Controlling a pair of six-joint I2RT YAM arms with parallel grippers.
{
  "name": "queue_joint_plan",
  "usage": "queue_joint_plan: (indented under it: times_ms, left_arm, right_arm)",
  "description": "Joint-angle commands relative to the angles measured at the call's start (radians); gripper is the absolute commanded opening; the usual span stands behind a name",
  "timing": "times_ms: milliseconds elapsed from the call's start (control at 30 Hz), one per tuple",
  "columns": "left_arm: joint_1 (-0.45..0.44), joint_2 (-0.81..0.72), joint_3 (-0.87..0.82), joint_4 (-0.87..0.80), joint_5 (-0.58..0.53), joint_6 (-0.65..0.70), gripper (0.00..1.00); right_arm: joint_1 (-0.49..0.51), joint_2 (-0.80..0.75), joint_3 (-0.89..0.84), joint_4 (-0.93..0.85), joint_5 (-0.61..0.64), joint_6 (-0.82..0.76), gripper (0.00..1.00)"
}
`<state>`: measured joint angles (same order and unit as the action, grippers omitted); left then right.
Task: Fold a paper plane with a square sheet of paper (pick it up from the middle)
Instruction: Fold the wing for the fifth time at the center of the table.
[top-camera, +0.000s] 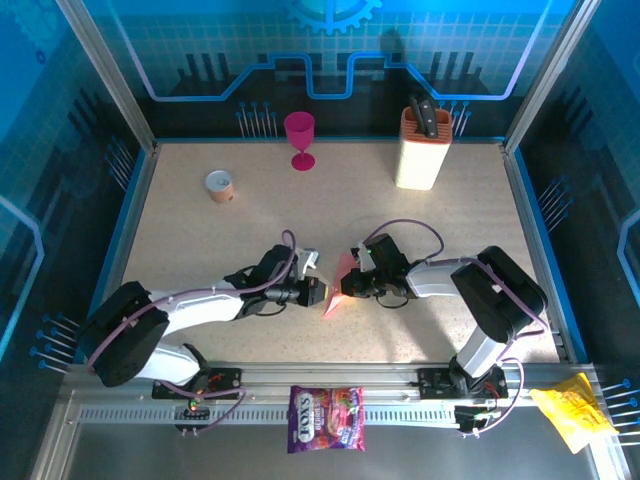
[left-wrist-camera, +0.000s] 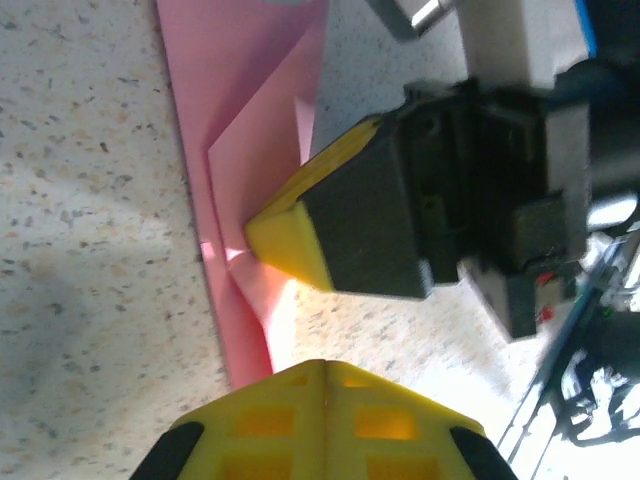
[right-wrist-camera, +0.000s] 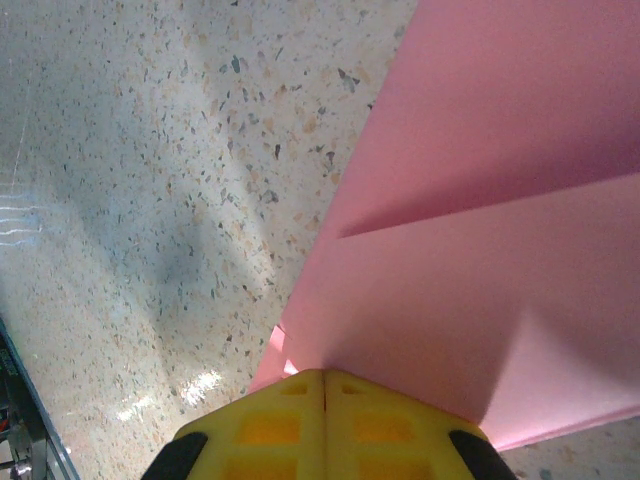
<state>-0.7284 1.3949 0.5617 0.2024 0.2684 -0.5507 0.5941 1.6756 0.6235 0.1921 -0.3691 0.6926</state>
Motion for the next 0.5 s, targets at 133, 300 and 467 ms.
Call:
queue_joint_plan:
  times_ms: [133, 300, 467]
  left_arm:
    - [-0.015, 0.115, 0.098, -0.04, 0.078, 0.067, 0.0]
    - [-0.032, 0.182, 0.136, -0.026, 0.088, 0.08, 0.0]
    - [-0.037, 0.225, 0.134, 0.005, 0.083, 0.077, 0.0]
  right_arm:
    - [-0.01, 0.084, -0.052, -0.134, 0.157, 0.001, 0.0]
    - [-0.008, 0.091, -0.054, -0.132, 0.159, 0.005, 0.0]
    - [-0.008, 0.096, -0.053, -0.129, 0.159, 0.011, 0.0]
